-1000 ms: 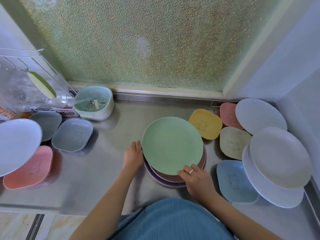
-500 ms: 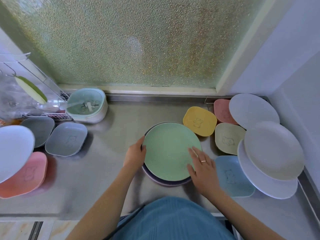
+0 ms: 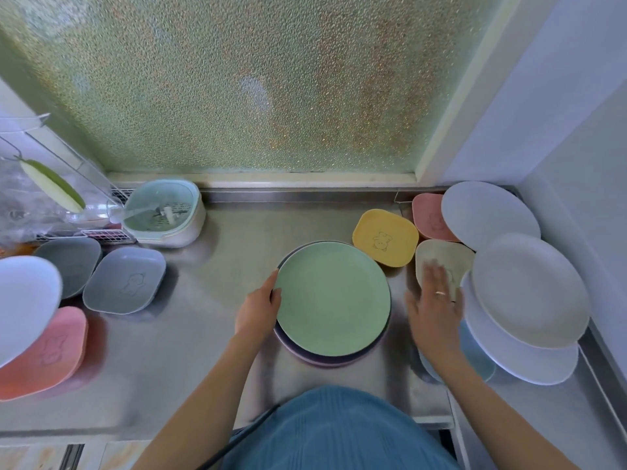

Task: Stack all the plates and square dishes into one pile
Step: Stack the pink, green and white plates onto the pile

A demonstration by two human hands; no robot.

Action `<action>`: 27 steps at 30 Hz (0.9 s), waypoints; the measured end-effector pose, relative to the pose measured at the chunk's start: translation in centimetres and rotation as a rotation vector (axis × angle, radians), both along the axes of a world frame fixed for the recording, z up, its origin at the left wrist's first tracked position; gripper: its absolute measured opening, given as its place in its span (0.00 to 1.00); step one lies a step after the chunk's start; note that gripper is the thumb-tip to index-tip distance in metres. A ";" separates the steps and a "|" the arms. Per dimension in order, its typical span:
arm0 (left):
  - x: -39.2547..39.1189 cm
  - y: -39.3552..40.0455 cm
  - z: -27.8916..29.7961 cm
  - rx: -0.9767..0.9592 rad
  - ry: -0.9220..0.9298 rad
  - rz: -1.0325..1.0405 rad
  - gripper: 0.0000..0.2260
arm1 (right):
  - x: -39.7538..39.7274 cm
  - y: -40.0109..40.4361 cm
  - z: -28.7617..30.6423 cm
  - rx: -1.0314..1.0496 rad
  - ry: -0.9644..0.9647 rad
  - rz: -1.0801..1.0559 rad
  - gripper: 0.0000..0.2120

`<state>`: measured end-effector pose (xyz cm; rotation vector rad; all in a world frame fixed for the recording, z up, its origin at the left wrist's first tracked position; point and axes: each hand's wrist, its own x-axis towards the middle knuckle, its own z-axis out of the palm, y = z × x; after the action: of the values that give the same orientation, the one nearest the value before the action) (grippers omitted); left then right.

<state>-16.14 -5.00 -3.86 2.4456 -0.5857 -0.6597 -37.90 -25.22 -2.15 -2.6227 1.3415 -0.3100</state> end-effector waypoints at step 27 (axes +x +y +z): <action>0.2 0.1 0.3 0.015 0.053 0.010 0.20 | 3.8 4.2 2.1 -0.085 -0.565 0.288 0.10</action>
<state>-15.89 -4.89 -3.60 2.4360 -0.5486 -0.7248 -34.10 -20.97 -0.01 -2.4636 0.7716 -0.9845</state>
